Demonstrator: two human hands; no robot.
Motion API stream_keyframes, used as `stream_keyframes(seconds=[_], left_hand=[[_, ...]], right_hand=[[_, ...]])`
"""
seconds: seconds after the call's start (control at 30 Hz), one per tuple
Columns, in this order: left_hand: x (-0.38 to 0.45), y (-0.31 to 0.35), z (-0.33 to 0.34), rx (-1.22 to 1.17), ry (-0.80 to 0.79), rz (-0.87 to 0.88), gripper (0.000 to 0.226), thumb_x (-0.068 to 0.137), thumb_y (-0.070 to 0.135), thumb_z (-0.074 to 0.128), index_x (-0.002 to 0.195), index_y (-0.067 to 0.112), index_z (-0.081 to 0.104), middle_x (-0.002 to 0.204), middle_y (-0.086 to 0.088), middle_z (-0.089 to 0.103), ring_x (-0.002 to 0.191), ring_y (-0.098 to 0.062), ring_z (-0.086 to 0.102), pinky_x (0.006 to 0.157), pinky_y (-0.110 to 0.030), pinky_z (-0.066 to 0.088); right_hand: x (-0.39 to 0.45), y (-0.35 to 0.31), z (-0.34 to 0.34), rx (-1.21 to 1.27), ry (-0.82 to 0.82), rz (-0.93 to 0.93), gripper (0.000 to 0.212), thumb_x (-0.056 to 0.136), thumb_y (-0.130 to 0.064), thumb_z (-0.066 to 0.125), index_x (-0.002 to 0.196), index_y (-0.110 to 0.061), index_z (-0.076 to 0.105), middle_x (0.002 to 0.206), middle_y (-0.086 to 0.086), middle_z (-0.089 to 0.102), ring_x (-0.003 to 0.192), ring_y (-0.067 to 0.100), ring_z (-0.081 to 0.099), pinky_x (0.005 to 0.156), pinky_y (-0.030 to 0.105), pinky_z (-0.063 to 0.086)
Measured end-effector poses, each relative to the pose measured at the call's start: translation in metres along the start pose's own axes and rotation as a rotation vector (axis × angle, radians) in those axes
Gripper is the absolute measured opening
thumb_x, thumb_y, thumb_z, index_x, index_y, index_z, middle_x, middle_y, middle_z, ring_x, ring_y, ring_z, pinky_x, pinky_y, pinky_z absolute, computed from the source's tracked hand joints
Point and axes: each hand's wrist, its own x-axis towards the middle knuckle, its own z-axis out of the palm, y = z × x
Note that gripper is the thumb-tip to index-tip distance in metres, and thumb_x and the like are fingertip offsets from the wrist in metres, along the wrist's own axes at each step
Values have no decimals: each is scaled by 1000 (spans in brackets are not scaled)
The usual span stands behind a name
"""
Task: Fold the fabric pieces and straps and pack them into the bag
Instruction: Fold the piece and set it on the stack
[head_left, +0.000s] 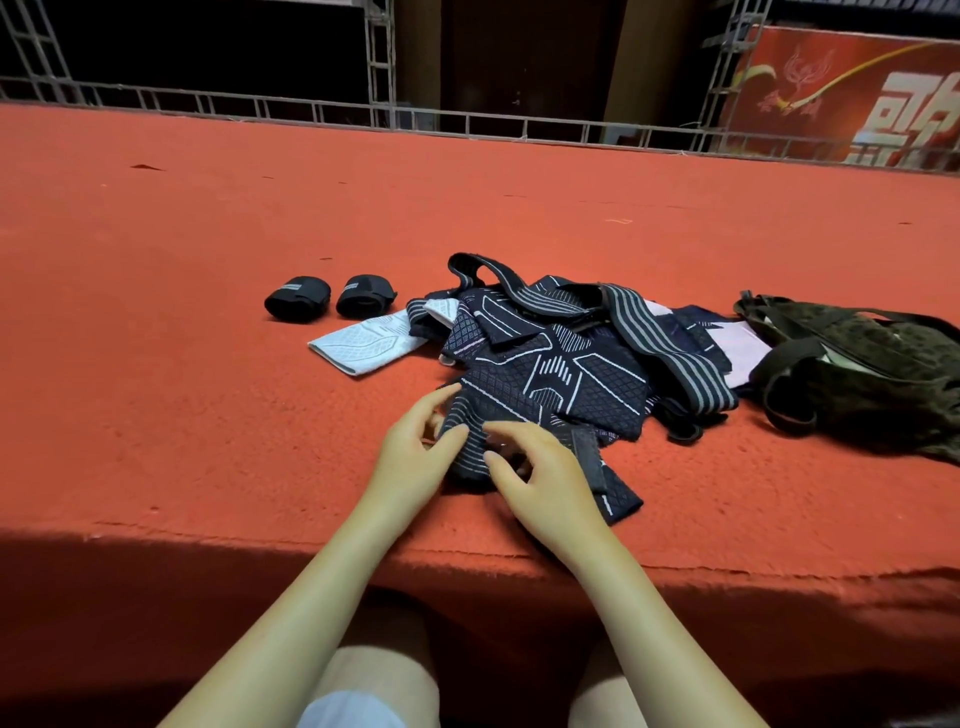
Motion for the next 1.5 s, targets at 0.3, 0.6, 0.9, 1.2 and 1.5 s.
stream_keyframes(seconds=[0.3, 0.6, 0.9, 1.2, 1.5], left_hand=[[-5, -4, 6, 412, -237, 156, 28, 89, 17, 59, 115, 27, 62, 93, 6, 60, 84, -7, 55, 78, -20, 42], [-5, -7, 11, 625, -286, 182, 48, 88, 36, 59, 134, 35, 46, 130, 13, 48, 119, -9, 38, 98, -33, 42], [-4, -1, 18, 790, -412, 251, 37, 98, 35, 40, 133, 45, 45, 143, 26, 37, 130, -5, 31, 104, -32, 27], [-4, 1, 35, 878, -350, 203, 43, 96, 50, 35, 138, 44, 38, 135, 18, 39, 123, -12, 32, 101, -33, 24], [-3, 0, 36, 874, -317, 207, 45, 94, 52, 38, 139, 42, 38, 133, 18, 41, 122, -11, 34, 98, -32, 26]], right_hand=[[0, -5, -6, 80, 99, 258, 52, 90, -44, 54, 137, -27, 40, 101, -1, 67, 96, 17, 61, 86, 32, 44], [-9, 6, -14, -434, 261, 279, 61, 78, -38, 69, 132, -20, 49, 120, 1, 52, 117, 23, 42, 96, 37, 34], [-14, 27, -43, -185, 220, 491, 57, 74, -44, 75, 122, -16, 60, 108, 1, 60, 111, 20, 48, 91, 29, 37], [-12, 24, -43, -190, 328, 382, 6, 80, -26, 70, 81, -25, 64, 89, -8, 61, 95, 17, 52, 90, 37, 42], [-7, 6, -29, 124, 350, 329, 4, 85, -23, 68, 81, -23, 67, 79, -8, 67, 75, 3, 60, 68, 13, 43]])
